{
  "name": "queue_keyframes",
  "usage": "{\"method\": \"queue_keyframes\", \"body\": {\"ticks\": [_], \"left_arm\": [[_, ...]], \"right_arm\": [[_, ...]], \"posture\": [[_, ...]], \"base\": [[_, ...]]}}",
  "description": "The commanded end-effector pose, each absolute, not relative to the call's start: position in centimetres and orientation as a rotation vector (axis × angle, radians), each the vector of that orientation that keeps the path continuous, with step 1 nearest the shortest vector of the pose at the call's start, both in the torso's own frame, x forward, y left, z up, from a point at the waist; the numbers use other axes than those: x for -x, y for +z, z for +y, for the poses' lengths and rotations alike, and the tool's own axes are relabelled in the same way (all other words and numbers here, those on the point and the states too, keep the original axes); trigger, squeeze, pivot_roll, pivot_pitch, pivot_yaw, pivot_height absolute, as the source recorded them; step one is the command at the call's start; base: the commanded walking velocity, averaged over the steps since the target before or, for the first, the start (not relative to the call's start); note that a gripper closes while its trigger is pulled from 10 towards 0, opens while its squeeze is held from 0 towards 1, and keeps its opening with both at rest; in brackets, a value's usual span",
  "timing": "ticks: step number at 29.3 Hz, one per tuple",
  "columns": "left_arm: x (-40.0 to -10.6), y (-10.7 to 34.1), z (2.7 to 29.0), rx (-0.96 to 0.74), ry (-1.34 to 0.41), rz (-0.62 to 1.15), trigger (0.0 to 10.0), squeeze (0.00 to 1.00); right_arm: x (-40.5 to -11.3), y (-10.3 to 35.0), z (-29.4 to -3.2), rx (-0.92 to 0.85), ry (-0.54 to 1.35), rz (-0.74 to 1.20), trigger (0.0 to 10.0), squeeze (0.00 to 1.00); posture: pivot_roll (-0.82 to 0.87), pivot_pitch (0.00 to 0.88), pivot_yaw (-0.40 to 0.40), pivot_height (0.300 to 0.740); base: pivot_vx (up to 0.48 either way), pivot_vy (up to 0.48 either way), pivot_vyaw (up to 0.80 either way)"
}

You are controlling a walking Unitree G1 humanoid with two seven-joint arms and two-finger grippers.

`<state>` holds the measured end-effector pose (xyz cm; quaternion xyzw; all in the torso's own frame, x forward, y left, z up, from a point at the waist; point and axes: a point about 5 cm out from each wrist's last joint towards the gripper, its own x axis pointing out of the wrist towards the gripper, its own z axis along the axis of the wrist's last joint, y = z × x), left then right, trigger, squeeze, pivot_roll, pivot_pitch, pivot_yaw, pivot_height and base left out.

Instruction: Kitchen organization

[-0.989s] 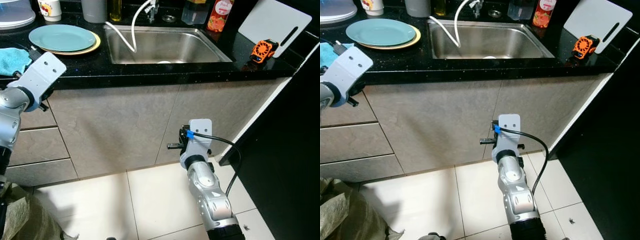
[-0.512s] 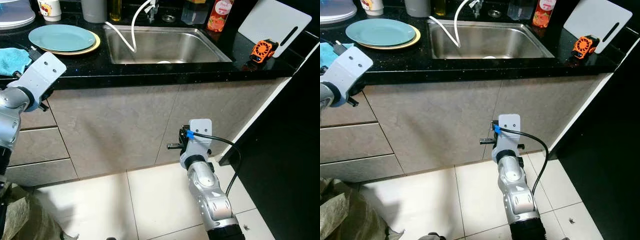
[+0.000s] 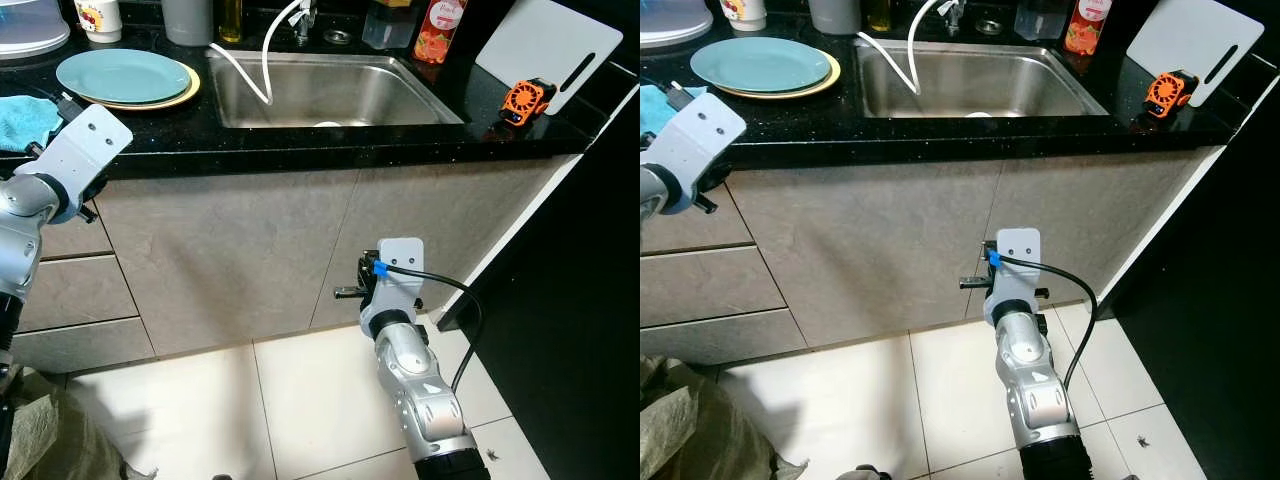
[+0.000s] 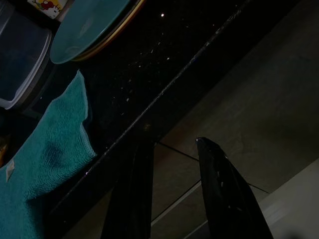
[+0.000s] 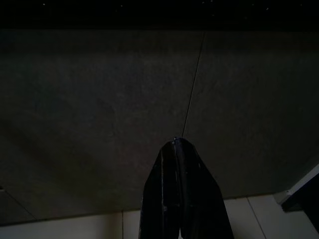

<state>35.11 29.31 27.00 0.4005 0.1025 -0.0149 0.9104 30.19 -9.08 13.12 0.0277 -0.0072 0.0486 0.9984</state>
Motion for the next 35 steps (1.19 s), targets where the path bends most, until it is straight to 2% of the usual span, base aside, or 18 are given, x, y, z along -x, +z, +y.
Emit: {"method": "queue_keyframes", "body": {"ticks": [1,35], "left_arm": [[-35.23,26.48,28.60,-0.829,-0.054,0.211,10.0,0.00],[-35.20,26.69,28.64,-0.829,-0.054,0.210,10.0,0.00]], "right_arm": [[-29.97,12.46,-9.33,-0.058,0.084,0.011,10.0,0.00],[-29.97,12.62,-9.29,-0.064,0.083,0.011,10.0,0.00]], "posture": [[0.26,0.071,-0.074,0.740],[0.27,0.087,-0.078,0.740]], "base": [[0.000,0.000,0.00],[0.000,0.000,0.00]]}}
